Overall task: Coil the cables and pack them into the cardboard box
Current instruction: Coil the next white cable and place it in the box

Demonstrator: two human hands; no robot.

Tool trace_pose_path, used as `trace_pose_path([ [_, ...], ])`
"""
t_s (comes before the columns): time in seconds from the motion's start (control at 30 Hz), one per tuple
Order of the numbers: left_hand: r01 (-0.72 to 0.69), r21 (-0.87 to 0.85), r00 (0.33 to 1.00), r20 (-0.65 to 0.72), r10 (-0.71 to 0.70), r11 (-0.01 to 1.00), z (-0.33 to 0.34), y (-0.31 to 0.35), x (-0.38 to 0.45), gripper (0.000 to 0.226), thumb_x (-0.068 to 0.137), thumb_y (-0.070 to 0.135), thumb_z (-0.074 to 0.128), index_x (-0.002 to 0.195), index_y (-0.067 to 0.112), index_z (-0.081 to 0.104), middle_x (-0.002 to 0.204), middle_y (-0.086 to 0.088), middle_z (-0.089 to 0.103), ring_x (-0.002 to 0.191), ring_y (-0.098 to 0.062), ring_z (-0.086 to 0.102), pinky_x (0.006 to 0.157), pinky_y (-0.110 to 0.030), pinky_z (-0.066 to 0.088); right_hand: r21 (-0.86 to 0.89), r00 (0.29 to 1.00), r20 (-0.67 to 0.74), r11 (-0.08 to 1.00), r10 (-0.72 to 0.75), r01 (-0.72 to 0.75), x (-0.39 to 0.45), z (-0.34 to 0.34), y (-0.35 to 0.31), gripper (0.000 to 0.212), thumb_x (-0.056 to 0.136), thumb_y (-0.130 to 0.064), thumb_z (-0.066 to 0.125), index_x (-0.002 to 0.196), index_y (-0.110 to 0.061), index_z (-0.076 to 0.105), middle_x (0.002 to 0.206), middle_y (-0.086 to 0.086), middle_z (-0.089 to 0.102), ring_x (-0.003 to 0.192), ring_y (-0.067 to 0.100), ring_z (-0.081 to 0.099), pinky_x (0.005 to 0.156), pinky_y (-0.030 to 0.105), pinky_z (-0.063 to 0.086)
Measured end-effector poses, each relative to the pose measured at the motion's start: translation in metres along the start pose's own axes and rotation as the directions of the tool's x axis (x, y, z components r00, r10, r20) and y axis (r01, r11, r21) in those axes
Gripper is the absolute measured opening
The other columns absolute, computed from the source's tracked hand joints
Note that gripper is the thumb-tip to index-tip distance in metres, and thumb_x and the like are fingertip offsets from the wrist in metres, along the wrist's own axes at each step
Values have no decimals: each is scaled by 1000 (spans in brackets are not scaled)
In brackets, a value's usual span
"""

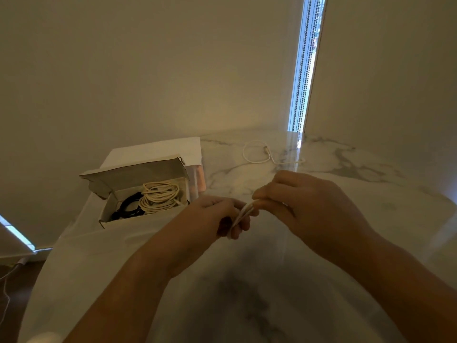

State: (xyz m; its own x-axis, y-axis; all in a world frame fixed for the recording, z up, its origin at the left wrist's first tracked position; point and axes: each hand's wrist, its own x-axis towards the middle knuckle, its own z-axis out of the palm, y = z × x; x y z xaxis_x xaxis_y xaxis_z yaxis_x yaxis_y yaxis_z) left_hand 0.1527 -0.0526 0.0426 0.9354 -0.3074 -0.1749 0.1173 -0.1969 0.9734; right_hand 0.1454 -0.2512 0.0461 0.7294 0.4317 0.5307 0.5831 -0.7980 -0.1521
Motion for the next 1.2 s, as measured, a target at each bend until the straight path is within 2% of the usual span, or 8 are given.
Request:
trace_pose_path([
  [0.23, 38, -315, 995, 95, -9, 948, -1, 4, -1, 38, 99, 2, 32, 112, -14, 64, 68, -7, 64, 62, -13, 54, 53, -18, 46, -15, 993, -76, 996, 91, -92, 3, 6, 16, 27, 94, -24, 60, 119, -26, 71, 91, -5, 66, 70, 13, 58, 60, 24, 43],
  [0.43, -11, -446, 993, 99, 62, 895, -5, -1, 0, 40, 94, 10, 39, 113, -11, 67, 77, -8, 55, 63, -9, 49, 62, -22, 44, 52, 976, -25, 975, 215, -214, 3, 16, 25, 31, 99, -35, 50, 125, -34, 66, 92, -16, 63, 79, 3, 54, 70, 6, 30],
  [0.6, -10, -514, 982, 155, 104, 858, -5, -2, 0, 41, 88, 16, 57, 119, -12, 64, 77, -2, 56, 63, -6, 47, 64, -20, 43, 138, 967, -8, 958, 254, -251, 6, 19, 26, 32, 99, -40, 48, 127, -38, 63, 115, -14, 70, 91, -2, 57, 80, 9, 34],
  [0.8, 39, -688, 975, 185, 123, 725, -8, -4, 2, 37, 87, 16, 58, 114, -7, 68, 79, -3, 50, 63, -8, 43, 67, -22, 42, 266, 947, 91, 909, 308, -321, 6, 33, 15, 29, 99, -44, 44, 115, -39, 67, 77, -29, 59, 68, -12, 55, 66, 1, 36],
  [0.93, 14, -777, 983, 127, 135, 629, -12, -2, 4, 36, 93, 15, 50, 118, -6, 66, 81, 0, 51, 65, -7, 45, 67, -19, 46, 311, 948, 123, 896, 293, -318, 3, 37, 2, 17, 101, -40, 43, 90, -46, 54, 63, -17, 55, 72, -3, 57, 59, 11, 40],
  [1.0, -25, -792, 988, 74, 137, 609, -12, -1, 5, 39, 94, 15, 48, 124, -7, 62, 82, 0, 51, 67, -6, 46, 67, -18, 47, 338, 941, 170, 879, 294, -336, 0, 38, -5, 14, 103, -37, 41, 98, -44, 52, 65, -15, 53, 62, -1, 55, 58, 12, 37],
  [1.1, -119, -789, 988, -33, 151, 602, -10, -1, 7, 42, 94, 16, 49, 128, -7, 58, 83, -1, 53, 70, -7, 47, 69, -17, 49, 334, 921, 260, 868, 289, -367, -3, 42, -20, 35, 104, -36, 33, 138, -37, 45, 78, -14, 53, 65, 1, 49, 60, 13, 32],
  [1.2, -224, -782, 974, -153, 168, 581, -12, 0, 7, 41, 94, 18, 51, 126, -6, 60, 84, -1, 55, 73, -7, 49, 75, -19, 48, 344, 910, 327, 865, 254, -365, -7, 43, -35, 44, 105, -34, 29, 148, -34, 33, 85, -13, 50, 70, 2, 46, 63, 17, 33],
])
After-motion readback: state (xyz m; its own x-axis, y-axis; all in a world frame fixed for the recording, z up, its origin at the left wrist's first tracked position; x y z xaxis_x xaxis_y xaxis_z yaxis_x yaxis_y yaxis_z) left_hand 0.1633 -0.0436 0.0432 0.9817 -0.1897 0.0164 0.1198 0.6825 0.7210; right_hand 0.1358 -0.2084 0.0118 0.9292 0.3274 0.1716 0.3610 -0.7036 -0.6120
